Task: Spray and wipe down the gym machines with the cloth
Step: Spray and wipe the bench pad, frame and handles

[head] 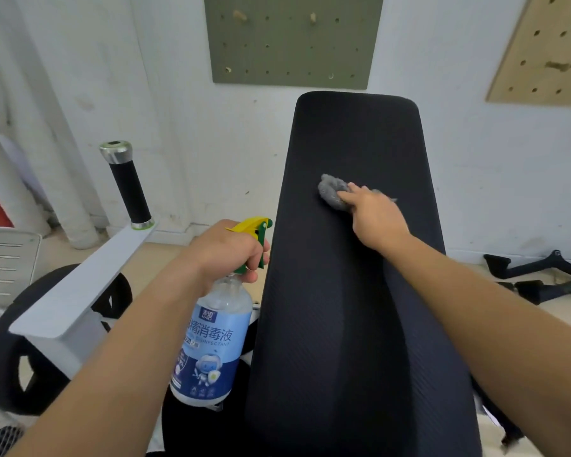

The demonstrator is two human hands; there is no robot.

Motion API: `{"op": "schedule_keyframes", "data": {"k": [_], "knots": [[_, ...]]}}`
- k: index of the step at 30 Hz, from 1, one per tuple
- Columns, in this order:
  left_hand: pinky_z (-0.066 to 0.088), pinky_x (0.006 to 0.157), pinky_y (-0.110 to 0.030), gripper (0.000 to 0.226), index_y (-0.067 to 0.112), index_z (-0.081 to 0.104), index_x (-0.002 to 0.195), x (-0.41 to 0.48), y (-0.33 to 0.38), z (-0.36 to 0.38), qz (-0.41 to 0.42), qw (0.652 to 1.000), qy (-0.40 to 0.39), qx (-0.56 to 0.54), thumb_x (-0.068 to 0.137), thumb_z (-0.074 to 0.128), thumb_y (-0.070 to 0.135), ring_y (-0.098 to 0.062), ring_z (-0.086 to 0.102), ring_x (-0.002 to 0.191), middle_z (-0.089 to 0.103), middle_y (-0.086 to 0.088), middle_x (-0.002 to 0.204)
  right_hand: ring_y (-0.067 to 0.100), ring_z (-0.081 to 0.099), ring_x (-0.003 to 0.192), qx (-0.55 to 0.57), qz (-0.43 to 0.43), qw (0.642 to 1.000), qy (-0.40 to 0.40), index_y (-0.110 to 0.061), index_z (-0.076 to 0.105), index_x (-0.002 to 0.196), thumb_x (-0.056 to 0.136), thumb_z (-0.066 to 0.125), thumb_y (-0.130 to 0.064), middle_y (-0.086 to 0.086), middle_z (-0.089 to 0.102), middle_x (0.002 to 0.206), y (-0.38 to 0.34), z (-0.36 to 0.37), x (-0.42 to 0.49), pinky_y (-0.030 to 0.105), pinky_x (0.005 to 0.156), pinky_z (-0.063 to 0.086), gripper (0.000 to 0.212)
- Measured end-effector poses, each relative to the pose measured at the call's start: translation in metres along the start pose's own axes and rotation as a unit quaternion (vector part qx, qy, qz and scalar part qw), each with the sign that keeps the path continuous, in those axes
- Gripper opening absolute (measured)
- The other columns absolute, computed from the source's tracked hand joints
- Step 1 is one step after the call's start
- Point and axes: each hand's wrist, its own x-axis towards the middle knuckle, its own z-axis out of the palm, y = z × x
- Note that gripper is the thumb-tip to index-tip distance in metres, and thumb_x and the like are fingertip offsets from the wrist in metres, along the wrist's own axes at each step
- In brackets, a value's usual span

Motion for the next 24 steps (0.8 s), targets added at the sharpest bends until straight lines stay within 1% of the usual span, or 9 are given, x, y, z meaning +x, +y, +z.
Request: {"op": "schedule_keyframes", "data": {"k": [3,6,8,11,13,15,19,21,24], "knots": [[0.047,0.049,-0.024,0.029,0.002,0.071,0.088,0.002,-0.002,0.003,0.002,1.000,0.002,-0.011,0.073,0.052,-0.012,-0.020,0.056,0.049,0.075,-0.019,0.093,0.032,0.034,0.146,0.012,-0.056,0.998,-0.009,-0.029,0.046,0.146,0.090,0.047,0.003,0.002,0.033,0.161,-0.027,0.018,-0.041,0.045,0.105,0.045,0.065],[0.047,0.049,-0.024,0.030,0.003,0.072,0.089,0.003,-0.005,0.006,0.003,1.000,0.008,-0.027,0.073,0.052,-0.012,-0.019,0.055,0.047,0.076,-0.018,0.093,0.030,0.044,0.140,0.028,-0.234,0.972,-0.022,-0.028,0.050,0.142,0.083,0.049,0.000,0.002,0.043,0.155,-0.057,0.043,-0.136,0.042,0.096,0.055,0.066],[0.047,0.050,-0.024,0.030,0.003,0.071,0.088,0.002,-0.007,0.007,0.005,0.999,0.007,-0.037,0.073,0.051,-0.013,-0.019,0.055,0.048,0.075,-0.018,0.092,0.027,0.045,0.140,0.009,-0.339,0.939,-0.051,-0.027,0.054,0.139,0.089,0.042,-0.010,0.002,0.047,0.152,-0.060,0.052,-0.192,0.035,0.107,0.047,0.054],[0.048,0.055,-0.027,0.031,0.002,0.072,0.090,-0.002,-0.015,0.002,0.006,0.998,0.008,-0.057,0.073,0.051,-0.013,-0.019,0.056,0.052,0.076,-0.021,0.098,0.023,0.046,0.139,-0.016,-0.403,0.914,-0.054,-0.028,0.059,0.135,0.097,0.038,-0.017,0.000,0.049,0.151,-0.054,0.050,-0.202,0.033,0.111,0.043,0.045],[0.048,0.050,-0.024,0.033,0.003,0.072,0.093,-0.006,-0.023,-0.005,0.002,0.997,0.003,-0.079,0.074,0.050,-0.014,-0.018,0.055,0.049,0.076,-0.021,0.103,0.025,0.048,0.138,-0.013,-0.398,0.916,-0.051,-0.027,0.060,0.134,0.094,0.039,-0.015,0.000,0.049,0.151,-0.054,0.047,-0.167,0.037,0.102,0.051,0.047],[0.046,0.046,-0.021,0.035,0.004,0.071,0.095,-0.011,-0.031,-0.011,0.000,0.996,-0.020,-0.089,0.075,0.048,-0.013,-0.017,0.053,0.048,0.076,-0.021,0.106,0.025,0.043,0.141,0.014,-0.341,0.938,-0.054,-0.027,0.058,0.137,0.092,0.041,-0.007,-0.002,0.044,0.154,-0.055,0.048,-0.120,0.044,0.098,0.054,0.052],[0.044,0.041,-0.019,0.038,0.005,0.071,0.101,-0.012,-0.048,-0.027,-0.016,0.993,-0.038,-0.114,0.078,0.047,-0.013,-0.016,0.051,0.047,0.077,-0.017,0.105,0.022,0.027,0.150,0.067,-0.153,0.986,-0.022,-0.030,0.048,0.146,0.096,0.041,0.002,-0.006,0.030,0.162,-0.061,0.033,-0.027,0.046,0.113,0.037,0.061],[0.046,0.047,-0.021,0.038,0.005,0.071,0.100,-0.007,-0.053,-0.033,-0.014,0.993,-0.042,-0.107,0.078,0.047,-0.013,-0.018,0.051,0.050,0.077,-0.017,0.107,0.021,0.024,0.151,0.079,-0.087,0.993,0.001,-0.032,0.046,0.147,0.097,0.040,0.002,-0.006,0.029,0.162,-0.068,0.032,-0.009,0.044,0.113,0.036,0.061],[0.047,0.050,-0.023,0.037,0.000,0.070,0.102,0.004,-0.054,-0.049,0.007,0.997,-0.033,-0.073,0.076,0.048,-0.014,-0.019,0.051,0.052,0.076,-0.019,0.107,0.018,0.028,0.149,0.114,-0.118,0.986,0.025,-0.030,0.053,0.142,0.095,0.045,0.002,-0.006,0.036,0.159,-0.081,0.047,-0.035,0.046,0.105,0.046,0.057]]}}
